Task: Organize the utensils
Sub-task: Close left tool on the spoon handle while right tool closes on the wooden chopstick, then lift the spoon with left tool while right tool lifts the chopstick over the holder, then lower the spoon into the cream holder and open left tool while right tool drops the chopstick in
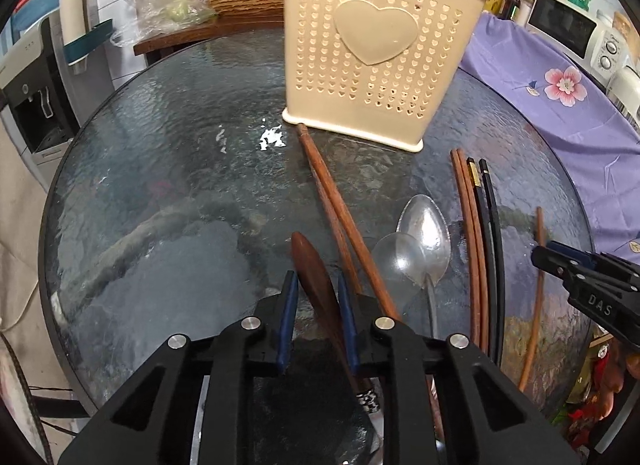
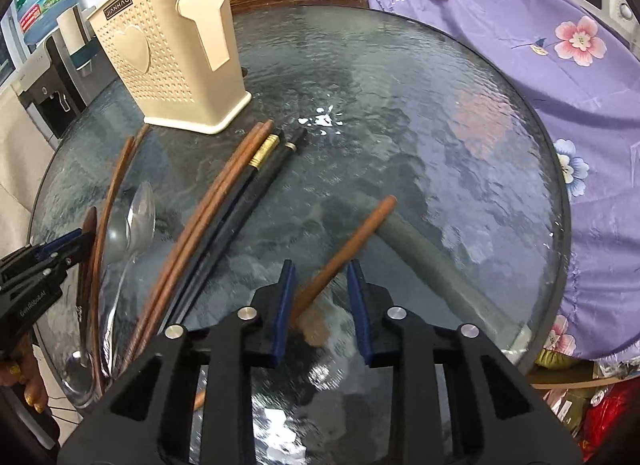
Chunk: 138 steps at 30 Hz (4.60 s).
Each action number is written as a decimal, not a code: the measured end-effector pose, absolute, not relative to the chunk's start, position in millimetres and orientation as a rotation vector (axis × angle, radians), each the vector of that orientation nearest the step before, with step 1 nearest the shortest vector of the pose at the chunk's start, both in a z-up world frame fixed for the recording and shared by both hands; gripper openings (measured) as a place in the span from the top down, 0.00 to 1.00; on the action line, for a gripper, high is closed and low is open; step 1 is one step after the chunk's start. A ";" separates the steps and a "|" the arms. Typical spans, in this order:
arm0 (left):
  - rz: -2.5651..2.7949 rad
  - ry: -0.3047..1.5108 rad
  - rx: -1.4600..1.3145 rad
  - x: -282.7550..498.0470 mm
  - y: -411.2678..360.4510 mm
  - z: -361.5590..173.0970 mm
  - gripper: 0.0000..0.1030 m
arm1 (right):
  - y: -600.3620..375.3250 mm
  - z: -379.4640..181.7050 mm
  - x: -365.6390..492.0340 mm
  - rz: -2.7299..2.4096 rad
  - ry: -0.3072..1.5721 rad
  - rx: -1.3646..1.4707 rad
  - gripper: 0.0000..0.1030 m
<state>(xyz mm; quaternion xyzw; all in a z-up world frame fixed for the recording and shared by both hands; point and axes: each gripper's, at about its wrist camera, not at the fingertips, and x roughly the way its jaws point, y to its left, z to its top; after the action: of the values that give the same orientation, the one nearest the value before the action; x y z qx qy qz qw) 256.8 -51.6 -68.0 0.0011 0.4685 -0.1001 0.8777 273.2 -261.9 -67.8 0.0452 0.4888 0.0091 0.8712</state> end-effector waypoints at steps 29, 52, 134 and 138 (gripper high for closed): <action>-0.277 0.885 -0.056 264.9 -55.2 -25.5 0.86 | -278.1 -53.3 326.0 0.199 1.001 0.295 0.93; -0.344 0.729 -0.091 225.3 -44.3 34.2 0.86 | -285.3 48.8 262.8 0.396 0.654 0.229 0.93; -0.233 0.568 -0.121 350.5 -41.4 79.8 0.47 | -246.4 93.6 359.9 0.209 0.496 0.190 0.47; -0.180 0.574 -0.112 327.5 -28.6 67.4 0.38 | -256.5 70.4 343.5 0.193 0.566 0.194 0.47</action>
<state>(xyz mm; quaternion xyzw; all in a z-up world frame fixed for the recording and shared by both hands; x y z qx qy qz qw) 327.5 -28.6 67.4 -0.0554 0.2824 -0.0884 0.9536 343.5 -256.5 70.4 0.0953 0.2783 0.0948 0.9510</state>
